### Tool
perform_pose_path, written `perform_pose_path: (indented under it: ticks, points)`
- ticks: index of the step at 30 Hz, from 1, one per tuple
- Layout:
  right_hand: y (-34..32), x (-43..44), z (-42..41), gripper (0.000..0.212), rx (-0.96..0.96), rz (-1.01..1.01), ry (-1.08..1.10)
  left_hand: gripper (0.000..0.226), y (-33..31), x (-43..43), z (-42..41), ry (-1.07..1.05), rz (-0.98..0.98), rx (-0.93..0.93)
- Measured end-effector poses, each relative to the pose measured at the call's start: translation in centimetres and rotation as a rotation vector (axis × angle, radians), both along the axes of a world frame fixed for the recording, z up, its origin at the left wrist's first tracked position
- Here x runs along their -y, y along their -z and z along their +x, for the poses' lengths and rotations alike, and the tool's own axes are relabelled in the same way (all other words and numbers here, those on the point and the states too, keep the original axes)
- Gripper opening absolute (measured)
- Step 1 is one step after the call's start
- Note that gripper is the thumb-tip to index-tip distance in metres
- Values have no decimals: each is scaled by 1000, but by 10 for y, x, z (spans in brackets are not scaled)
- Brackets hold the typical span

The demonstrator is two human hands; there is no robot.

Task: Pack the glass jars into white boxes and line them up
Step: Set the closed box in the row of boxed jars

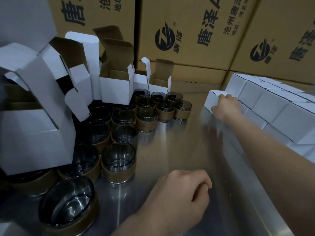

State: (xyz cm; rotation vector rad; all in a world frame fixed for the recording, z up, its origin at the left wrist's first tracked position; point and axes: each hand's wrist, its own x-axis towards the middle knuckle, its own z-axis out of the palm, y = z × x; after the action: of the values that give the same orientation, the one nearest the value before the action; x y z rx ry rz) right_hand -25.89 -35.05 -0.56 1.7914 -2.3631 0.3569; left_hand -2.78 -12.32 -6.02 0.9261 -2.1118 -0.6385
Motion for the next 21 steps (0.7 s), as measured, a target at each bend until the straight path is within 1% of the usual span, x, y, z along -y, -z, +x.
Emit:
perform_pose_path:
  ticks: [2, 4, 7, 10, 11, 13, 15, 16, 18, 21]
  points:
    - [-4, -1, 4, 41, 35, 22, 8, 16, 0, 0, 0, -6, 10, 3]
    - [-9, -4, 14, 47, 82, -40, -48, 14, -2, 0, 0, -6, 13, 6]
    - [-21, -12, 45, 53, 202, -236, -257, 13, -2, -1, 0, -2, 16, 9]
    - [-38, -28, 91, 46, 442, -353, -501, 12, -2, -1, 0, -1, 19, 3]
    - [-43, -35, 108, 43, 541, -346, -594, 12, -2, 0, 0, 2, 15, 3]
    - [-52, -49, 140, 38, 714, -267, -783, 13, -2, 0, 0, 4, 12, -6]
    - [-58, -60, 169, 37, 803, -145, -898, 13, 0, 2, 0, 5, 25, -29]
    - [-59, -63, 181, 37, 804, -86, -932, 13, 0, 3, 0, 0, 35, -41]
    - [-59, -67, 202, 41, 737, -12, -982, 15, 1, 4, 0, -12, 67, -62]
    - [-55, -64, 223, 52, 613, 40, -955, 19, 1, 5, 0, -31, 117, -91]
